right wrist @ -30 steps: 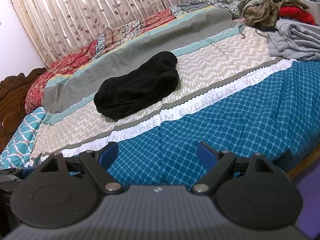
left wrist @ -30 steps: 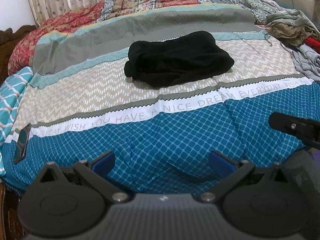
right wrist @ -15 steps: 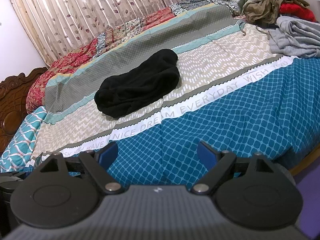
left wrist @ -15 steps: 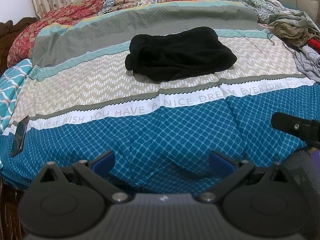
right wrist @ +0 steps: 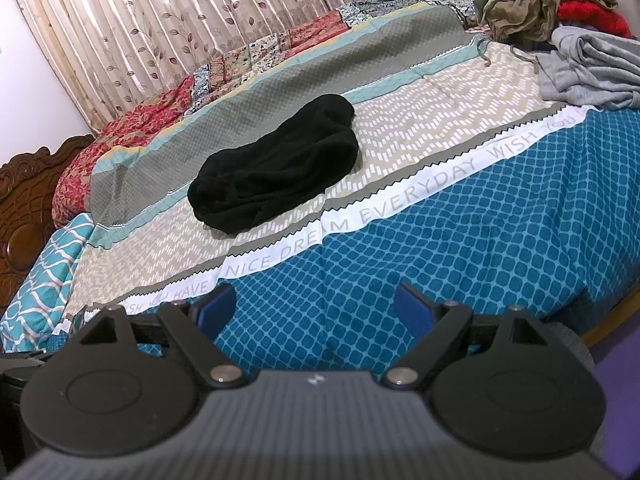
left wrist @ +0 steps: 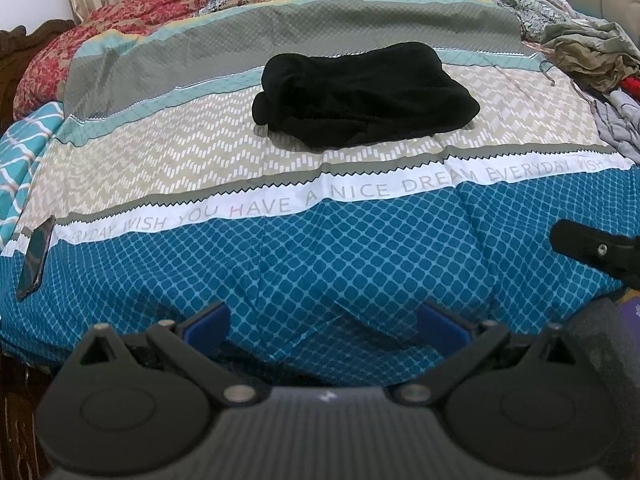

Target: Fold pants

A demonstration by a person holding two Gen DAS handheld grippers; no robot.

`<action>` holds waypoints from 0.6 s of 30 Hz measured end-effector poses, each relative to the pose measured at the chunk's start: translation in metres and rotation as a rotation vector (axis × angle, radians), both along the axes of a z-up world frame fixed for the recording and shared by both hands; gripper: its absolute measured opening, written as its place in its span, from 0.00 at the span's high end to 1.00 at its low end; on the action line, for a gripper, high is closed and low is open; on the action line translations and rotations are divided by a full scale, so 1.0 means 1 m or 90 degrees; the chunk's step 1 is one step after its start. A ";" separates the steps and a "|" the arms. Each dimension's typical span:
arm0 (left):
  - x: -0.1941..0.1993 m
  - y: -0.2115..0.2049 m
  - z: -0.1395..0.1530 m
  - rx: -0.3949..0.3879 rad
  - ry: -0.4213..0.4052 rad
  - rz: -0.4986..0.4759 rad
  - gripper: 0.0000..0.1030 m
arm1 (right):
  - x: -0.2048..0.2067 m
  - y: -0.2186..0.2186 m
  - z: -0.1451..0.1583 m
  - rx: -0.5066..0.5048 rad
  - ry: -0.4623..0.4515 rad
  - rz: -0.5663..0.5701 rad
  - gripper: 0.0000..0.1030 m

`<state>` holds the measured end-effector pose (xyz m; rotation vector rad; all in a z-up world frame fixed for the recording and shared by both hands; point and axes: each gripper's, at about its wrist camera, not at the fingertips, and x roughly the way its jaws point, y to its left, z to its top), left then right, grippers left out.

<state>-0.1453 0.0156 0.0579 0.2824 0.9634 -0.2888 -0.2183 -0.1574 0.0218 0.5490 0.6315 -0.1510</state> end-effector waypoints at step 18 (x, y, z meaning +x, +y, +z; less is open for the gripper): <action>0.007 0.005 -0.011 0.004 0.034 0.018 0.00 | -0.002 -0.001 -0.003 0.003 0.002 -0.004 0.14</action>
